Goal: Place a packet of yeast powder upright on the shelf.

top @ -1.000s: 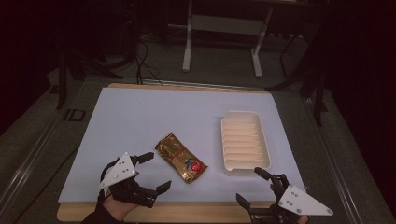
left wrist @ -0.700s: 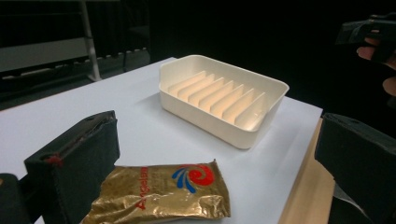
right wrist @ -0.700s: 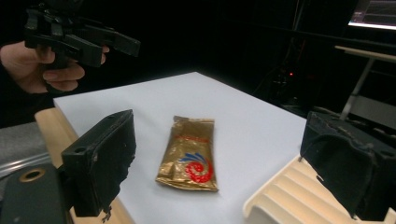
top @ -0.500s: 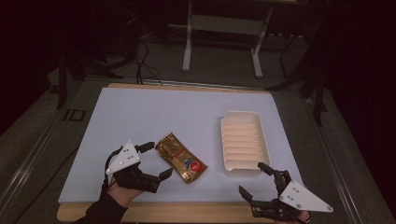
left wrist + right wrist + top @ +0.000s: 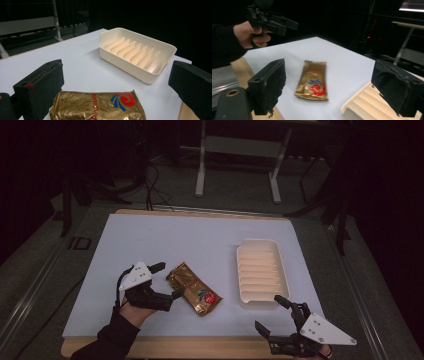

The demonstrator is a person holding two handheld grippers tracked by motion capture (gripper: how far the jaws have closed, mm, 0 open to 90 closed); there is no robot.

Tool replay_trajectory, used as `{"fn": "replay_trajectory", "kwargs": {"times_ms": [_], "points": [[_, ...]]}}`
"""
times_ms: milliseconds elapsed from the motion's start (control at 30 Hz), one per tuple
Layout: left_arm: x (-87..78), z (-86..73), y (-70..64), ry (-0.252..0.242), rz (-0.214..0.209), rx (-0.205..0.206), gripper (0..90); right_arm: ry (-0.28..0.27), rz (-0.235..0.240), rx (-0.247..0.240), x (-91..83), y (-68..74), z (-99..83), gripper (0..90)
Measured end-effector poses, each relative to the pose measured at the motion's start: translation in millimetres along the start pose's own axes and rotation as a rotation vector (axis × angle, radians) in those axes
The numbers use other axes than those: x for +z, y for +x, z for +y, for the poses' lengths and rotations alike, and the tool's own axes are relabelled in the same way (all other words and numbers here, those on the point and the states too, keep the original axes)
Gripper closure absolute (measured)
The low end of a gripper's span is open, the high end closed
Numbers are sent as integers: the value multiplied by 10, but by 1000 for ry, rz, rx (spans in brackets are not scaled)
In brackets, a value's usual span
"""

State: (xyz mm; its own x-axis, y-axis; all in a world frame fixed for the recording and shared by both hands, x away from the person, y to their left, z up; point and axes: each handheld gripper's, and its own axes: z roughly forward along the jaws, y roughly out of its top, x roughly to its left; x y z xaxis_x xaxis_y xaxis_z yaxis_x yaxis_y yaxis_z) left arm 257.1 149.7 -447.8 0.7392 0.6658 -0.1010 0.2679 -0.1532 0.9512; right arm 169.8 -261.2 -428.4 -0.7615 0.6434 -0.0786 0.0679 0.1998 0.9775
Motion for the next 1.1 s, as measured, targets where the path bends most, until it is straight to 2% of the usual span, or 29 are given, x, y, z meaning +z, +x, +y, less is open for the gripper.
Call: {"fn": "replay_trajectory", "kwargs": {"times_ms": [233, 333, 433, 533, 667, 700, 833, 900, 1100], "points": [[114, -82, 128, 15, 33, -4, 5, -4, -43, -16, -23, -3, 11, 116], [168, -143, 226, 27, 46, -35, 5, 2, -50, -25, -22, 3, 18, 114], [221, -203, 295, 44, 55, -55, 15, 9, -52, -29, -4, 13, 9, 106], [266, -252, 345, 60, 44, -52, 52, -4, -38, -28, -2, 28, 9, 106], [299, -282, 388, 79, 51, -61, 67, -17, -25, -29, -1, 45, 13, 105], [356, -323, 445, 110, 58, -79, 78, -18, -16, -21, 5, 55, 11, 105], [421, -378, 515, 145, 72, -115, 129, -3, -16, -21, 23, 62, 5, 106], [453, -418, 562, 165, 55, -137, 157, 5, -13, -16, 32, 60, -3, 105], [538, -515, 640, 232, 80, -164, 164, 21, -12, -19, 42, 68, -17, 106]]}}
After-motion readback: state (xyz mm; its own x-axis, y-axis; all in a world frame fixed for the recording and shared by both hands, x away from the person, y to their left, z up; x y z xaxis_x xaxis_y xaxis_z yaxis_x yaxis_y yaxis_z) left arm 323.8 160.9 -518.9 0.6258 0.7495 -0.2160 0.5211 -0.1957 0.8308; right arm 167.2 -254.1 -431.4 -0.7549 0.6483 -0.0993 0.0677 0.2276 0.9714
